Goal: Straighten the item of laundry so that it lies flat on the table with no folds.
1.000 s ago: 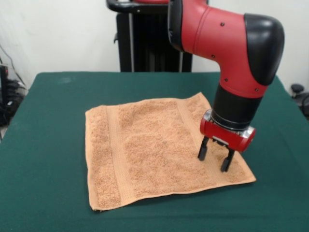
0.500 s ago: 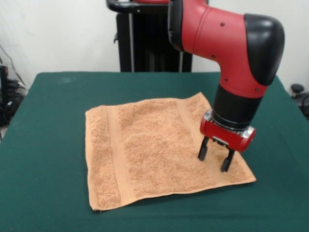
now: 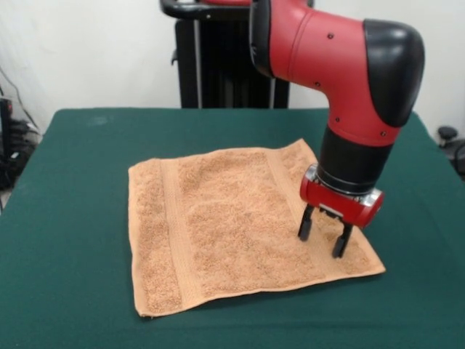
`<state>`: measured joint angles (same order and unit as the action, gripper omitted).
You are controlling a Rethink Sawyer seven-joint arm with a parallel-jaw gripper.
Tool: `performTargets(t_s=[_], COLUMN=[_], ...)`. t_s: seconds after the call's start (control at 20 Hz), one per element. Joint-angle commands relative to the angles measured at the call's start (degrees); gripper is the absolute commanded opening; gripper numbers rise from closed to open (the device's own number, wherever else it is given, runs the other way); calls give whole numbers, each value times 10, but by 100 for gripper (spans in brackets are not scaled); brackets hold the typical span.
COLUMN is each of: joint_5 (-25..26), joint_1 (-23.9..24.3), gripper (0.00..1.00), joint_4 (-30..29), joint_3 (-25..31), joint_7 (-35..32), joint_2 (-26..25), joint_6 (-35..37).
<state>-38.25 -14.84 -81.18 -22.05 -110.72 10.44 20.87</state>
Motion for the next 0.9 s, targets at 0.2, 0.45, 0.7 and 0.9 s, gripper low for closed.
performTargets(t_s=[0.2, 0.45, 0.7, 0.9], joint_5=[38, 57, 82, 117], joint_1=[22, 32, 59, 93], gripper=[100, 100, 100, 100], joint_4=[-105, -124, -129, -140], joint_3=[135, 130, 140, 148], joint_7=[-40, -36, -25, 5], joint_2=[41, 77, 94, 96], joint_6=[30, 65, 84, 67])
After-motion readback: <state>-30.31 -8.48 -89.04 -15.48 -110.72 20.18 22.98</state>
